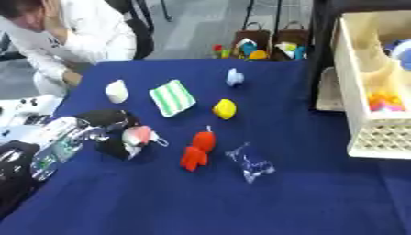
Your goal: Pick up objects from table and place into drawer.
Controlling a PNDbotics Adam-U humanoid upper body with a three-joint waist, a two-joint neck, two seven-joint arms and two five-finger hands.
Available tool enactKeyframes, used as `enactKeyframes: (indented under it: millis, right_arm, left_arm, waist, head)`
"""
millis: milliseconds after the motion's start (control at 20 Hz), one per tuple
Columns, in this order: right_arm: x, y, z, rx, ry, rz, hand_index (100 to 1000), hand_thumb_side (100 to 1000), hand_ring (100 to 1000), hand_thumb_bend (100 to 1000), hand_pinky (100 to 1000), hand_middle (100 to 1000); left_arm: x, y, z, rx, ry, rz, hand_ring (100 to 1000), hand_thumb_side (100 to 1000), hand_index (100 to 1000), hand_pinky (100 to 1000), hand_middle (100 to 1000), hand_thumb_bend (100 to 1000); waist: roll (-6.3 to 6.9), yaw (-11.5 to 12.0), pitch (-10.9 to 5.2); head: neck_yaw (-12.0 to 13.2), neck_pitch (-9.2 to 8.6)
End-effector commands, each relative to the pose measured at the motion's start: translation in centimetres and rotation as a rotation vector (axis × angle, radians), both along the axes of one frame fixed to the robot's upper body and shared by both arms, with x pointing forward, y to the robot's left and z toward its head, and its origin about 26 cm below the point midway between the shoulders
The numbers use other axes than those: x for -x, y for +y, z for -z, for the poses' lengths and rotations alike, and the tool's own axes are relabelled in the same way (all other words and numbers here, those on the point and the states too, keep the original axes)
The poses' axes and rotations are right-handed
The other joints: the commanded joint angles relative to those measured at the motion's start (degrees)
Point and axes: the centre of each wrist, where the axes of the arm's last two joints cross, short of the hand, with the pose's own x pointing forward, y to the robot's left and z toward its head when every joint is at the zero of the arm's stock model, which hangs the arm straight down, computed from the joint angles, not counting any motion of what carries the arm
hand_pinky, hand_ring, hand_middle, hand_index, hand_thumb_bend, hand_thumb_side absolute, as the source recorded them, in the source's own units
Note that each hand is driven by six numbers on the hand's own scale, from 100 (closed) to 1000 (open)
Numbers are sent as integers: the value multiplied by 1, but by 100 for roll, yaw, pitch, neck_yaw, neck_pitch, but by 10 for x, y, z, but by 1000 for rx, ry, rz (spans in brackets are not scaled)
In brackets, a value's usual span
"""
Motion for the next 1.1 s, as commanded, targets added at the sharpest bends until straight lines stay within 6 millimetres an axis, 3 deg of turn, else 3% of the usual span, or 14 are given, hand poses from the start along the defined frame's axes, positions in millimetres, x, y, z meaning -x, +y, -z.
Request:
enactKeyframes:
  millis: [50, 150, 250, 550, 1100]
  right_arm:
    - [3, -1, -6, -5, -41, -6, 742, 814, 640, 100, 634, 620]
    - [3, -1, -6, -6, -42, -7, 740, 814, 640, 100, 633, 620]
    - [3, -1, -6, -8, -44, -9, 740, 814, 639, 100, 632, 619]
    - [3, -1, -6, -11, -44, -11, 737, 817, 638, 100, 632, 618]
    - [3, -1, -5, -14, -43, -13, 736, 817, 638, 100, 631, 618]
  left_arm:
    - [1, 2, -15, -37, -36, 5, 718, 596, 821, 588, 657, 236]
    - [1, 1, -13, -42, -25, 11, 710, 604, 811, 581, 644, 294]
    - [1, 1, -13, -50, -26, 8, 670, 516, 767, 542, 593, 258]
    - [1, -3, -24, -85, -147, -4, 616, 317, 735, 483, 553, 199]
    - [3, -10, -39, -63, -220, -3, 587, 291, 715, 460, 523, 129]
  waist:
    - [-17, 16, -150]
    - [-19, 9, -155]
    - [-25, 2, -160]
    - [-37, 18, -182]
    - [-46, 52, -246]
  head:
    - [31, 33]
    - [30, 25]
    - [23, 6]
    - [12, -6]
    - [-10, 35]
